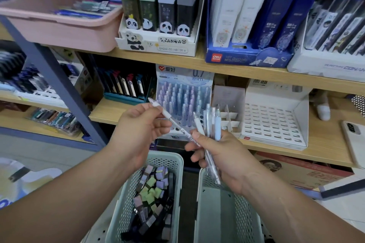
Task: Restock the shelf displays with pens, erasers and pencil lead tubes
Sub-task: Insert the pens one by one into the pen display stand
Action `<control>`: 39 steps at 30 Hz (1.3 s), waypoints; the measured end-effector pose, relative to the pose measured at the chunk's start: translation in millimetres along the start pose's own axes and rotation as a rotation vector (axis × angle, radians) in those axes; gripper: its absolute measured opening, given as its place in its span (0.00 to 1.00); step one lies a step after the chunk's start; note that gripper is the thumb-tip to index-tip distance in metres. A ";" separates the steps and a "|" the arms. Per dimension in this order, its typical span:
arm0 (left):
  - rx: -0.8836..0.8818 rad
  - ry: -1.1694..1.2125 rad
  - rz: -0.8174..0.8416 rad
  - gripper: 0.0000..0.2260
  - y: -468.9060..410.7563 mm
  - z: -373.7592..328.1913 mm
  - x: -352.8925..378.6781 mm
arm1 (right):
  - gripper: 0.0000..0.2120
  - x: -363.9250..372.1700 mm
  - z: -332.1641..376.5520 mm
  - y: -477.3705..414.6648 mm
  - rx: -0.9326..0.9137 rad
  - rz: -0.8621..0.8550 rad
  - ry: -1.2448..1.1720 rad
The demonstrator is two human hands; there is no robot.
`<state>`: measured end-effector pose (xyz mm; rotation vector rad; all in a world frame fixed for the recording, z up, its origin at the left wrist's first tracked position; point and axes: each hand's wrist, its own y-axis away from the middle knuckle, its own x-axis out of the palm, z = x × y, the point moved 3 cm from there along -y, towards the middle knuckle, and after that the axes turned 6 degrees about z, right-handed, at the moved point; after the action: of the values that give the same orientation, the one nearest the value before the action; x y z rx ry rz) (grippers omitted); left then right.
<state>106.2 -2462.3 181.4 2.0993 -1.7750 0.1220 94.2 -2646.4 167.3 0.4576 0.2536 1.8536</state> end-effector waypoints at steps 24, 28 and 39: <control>-0.073 -0.738 0.416 0.03 35.5 30.8 0.2 | 0.07 2.0 -21.0 17.6 -0.099 -0.249 0.097; -0.077 -0.808 0.402 0.06 35.0 38.7 2.8 | 0.07 1.4 -26.0 21.3 -0.066 -0.238 0.099; 0.055 -0.698 0.383 0.22 15.2 24.0 16.2 | 0.09 -27.7 -11.7 19.3 -0.046 -0.297 -0.055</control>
<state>90.4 -2487.5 167.9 1.9387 -2.5807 -0.5285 80.0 -2678.2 159.2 0.4154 0.2282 1.5520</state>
